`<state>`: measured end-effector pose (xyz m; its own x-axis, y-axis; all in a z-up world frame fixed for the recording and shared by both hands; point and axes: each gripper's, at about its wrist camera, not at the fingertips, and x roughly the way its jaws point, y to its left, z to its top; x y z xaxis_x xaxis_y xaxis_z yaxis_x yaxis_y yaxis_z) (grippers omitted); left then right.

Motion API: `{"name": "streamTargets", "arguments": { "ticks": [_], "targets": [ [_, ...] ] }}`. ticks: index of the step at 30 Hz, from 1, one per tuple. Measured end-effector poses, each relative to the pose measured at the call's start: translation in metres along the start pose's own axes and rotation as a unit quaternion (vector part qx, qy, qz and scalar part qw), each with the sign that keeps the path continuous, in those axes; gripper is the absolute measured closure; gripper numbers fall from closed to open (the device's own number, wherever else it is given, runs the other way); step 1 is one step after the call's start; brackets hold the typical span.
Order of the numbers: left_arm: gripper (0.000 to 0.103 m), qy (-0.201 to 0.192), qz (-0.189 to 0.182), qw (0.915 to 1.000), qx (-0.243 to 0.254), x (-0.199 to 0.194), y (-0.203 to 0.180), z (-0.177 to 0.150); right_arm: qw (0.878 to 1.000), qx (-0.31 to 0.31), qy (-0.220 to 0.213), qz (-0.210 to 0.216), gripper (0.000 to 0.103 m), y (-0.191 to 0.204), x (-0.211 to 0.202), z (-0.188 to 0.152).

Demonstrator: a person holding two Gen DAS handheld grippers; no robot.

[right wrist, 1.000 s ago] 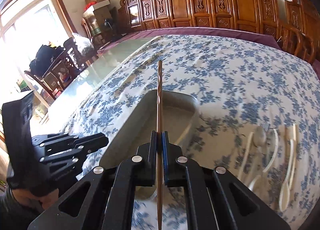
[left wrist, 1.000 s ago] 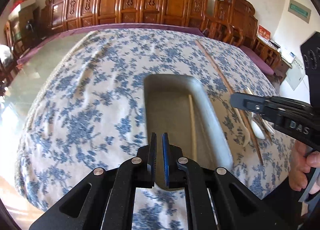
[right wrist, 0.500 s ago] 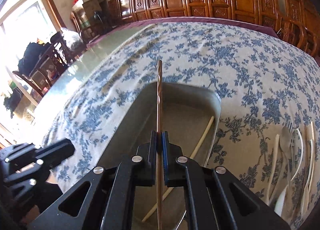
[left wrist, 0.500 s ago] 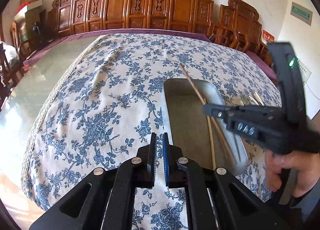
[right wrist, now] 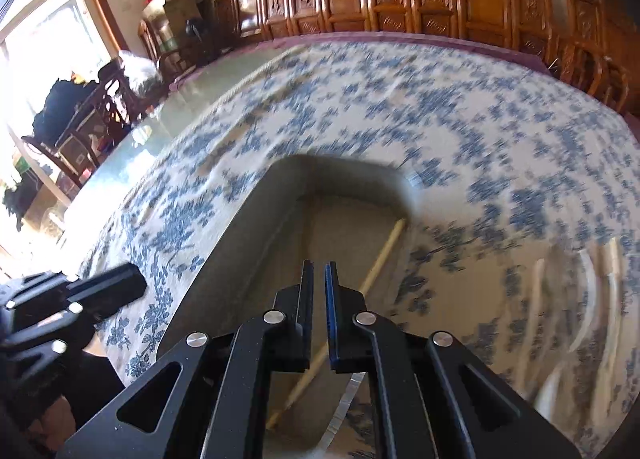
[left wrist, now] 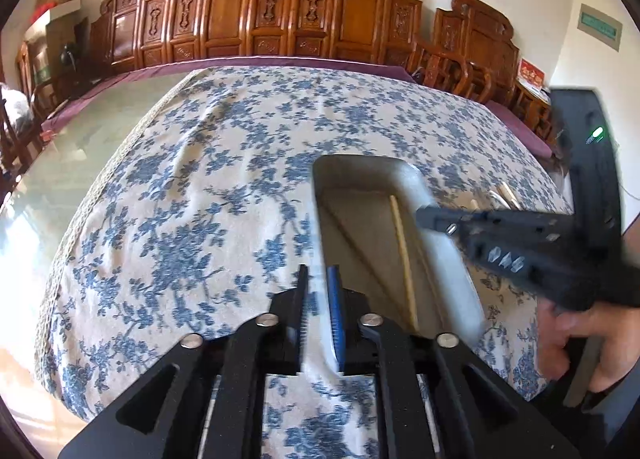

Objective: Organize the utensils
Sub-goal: 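Lower the chopstick into the tray and open the right gripper, then move the right gripper to a metal spoon and grasp its handle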

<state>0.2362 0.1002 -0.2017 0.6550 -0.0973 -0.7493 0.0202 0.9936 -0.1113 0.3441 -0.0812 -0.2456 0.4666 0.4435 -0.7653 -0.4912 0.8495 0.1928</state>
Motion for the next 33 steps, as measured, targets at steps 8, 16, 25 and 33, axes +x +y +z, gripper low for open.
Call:
{"name": "streamTargets", "arguments": {
  "ticks": [8,16,25,33],
  "targets": [
    [0.084,-0.005,-0.032,0.999,0.033,0.0,-0.042,-0.002,0.997,0.023,-0.024,-0.072,0.094,-0.077,-0.061,-0.015],
    [0.067,-0.018,-0.061,0.9969,0.047,-0.003,-0.077,-0.005,0.992,0.048,-0.003,-0.115,0.084,-0.133,-0.072,-0.044],
    [0.063,-0.012,-0.072,0.995,0.069,0.004,-0.106,-0.012,0.992,0.014,0.046,-0.119,0.084,-0.133,-0.035,-0.042],
    [0.063,-0.009,-0.074,0.9953,0.062,0.008,-0.106,-0.013,0.986,0.001,0.102,-0.13,0.084,-0.14,0.008,-0.03]
  ]
}}
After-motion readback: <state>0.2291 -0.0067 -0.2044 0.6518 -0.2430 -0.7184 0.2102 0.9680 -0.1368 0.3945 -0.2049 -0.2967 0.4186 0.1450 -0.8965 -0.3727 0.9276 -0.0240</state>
